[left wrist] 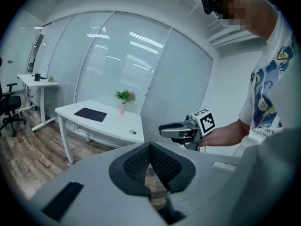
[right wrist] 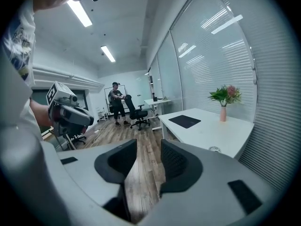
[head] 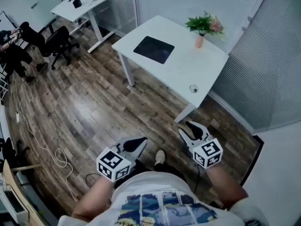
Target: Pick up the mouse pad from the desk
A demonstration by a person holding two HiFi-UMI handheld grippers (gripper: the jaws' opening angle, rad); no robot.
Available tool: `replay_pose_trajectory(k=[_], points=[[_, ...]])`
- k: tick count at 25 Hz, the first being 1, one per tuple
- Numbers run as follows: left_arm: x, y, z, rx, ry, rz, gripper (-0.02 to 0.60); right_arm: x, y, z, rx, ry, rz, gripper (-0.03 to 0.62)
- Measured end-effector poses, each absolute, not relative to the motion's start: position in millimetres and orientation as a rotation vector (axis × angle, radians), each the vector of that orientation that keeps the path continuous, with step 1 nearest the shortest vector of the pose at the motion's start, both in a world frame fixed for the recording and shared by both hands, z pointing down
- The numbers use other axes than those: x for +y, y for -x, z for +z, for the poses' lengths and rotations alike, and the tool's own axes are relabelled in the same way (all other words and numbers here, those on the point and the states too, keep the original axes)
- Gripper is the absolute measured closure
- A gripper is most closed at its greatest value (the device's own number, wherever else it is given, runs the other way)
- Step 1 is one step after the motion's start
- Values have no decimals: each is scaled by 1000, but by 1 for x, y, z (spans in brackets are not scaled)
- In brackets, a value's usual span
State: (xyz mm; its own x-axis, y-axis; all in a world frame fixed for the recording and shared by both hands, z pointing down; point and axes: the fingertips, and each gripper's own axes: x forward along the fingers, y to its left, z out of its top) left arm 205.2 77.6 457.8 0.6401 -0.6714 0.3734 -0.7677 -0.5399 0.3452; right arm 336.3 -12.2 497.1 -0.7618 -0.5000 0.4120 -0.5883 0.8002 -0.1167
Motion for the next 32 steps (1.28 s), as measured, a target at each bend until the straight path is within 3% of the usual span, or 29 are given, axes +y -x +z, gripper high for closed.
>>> replay_pose_trajectory(k=[7, 23, 32], points=[[40, -167, 460, -1164, -2354, 243, 580, -60, -305, 510, -2606, -796, 353, 436], [-50, 11, 457, -1123, -2406, 224, 580, -156, -133, 497, -2574, -876, 337, 444], [-83, 78, 473, -1127, -2387, 239, 580, -212, -82, 505, -2557, -931, 345, 447]])
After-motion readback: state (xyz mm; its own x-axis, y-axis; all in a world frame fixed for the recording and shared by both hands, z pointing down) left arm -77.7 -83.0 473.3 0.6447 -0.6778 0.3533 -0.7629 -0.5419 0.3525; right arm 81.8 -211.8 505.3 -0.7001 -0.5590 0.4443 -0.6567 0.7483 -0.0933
